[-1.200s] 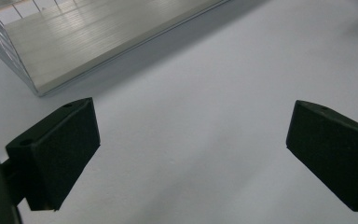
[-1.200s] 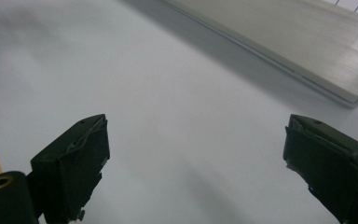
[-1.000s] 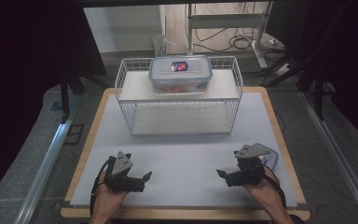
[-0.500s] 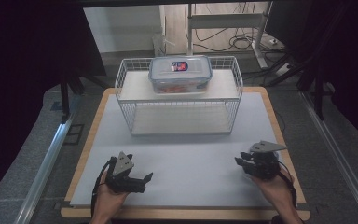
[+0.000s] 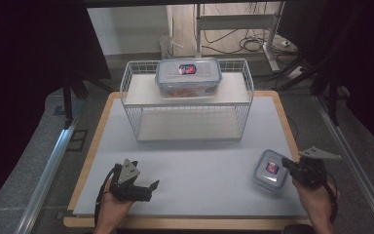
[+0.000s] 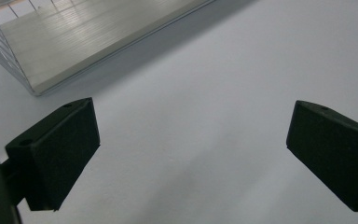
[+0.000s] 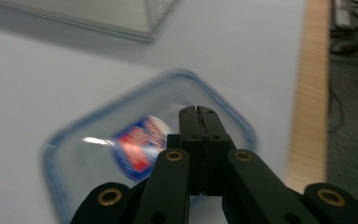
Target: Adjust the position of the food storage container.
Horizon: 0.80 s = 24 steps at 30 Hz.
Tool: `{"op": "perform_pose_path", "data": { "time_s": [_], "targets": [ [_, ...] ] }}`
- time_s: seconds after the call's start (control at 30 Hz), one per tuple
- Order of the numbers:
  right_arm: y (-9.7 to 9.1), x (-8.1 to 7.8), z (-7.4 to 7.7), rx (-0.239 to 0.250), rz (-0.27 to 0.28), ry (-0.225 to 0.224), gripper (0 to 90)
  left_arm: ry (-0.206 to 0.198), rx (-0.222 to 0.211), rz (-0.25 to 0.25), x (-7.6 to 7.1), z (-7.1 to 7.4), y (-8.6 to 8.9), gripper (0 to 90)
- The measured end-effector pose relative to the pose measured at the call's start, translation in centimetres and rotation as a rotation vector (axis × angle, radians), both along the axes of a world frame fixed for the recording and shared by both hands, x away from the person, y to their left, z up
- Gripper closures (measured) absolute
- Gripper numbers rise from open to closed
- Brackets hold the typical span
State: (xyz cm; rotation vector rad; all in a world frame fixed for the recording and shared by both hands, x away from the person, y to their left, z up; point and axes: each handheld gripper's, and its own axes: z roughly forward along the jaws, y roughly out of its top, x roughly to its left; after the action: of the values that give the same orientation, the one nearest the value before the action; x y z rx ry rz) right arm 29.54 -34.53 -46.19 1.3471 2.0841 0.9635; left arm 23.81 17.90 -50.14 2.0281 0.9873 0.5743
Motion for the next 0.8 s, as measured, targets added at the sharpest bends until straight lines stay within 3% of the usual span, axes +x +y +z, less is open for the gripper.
{"op": "perform_pose_path", "data": {
  "time_s": [0.13, 0.23, 0.37, 0.53, 0.8],
  "targets": [
    [-1.7, -0.3, -0.6, -0.025, -0.073, 0.032, 89.7, 0.001, 0.006, -0.004, 0.0, -0.1, -0.1, 2.4],
    [-2.0, -0.6, -1.1, -0.039, -0.086, 0.064, 89.7, 0.008, -0.002, -0.007, -0.1, -0.3, -0.3, 2.4],
    [-1.8, -0.6, -1.5, -0.028, -0.071, 0.095, 89.7, 0.011, 0.015, -0.011, -0.4, -0.5, -0.3, 2.4],
    [-1.7, -0.6, -1.5, -0.011, -0.085, 0.103, 89.8, 0.018, 0.000, -0.015, -0.2, -0.6, -0.2, 2.5],
    [-0.1, -0.4, -1.7, 0.010, -0.032, 0.115, 89.8, 0.024, 0.021, -0.032, -0.1, -0.9, -0.5, 2.5]
  ]
}}
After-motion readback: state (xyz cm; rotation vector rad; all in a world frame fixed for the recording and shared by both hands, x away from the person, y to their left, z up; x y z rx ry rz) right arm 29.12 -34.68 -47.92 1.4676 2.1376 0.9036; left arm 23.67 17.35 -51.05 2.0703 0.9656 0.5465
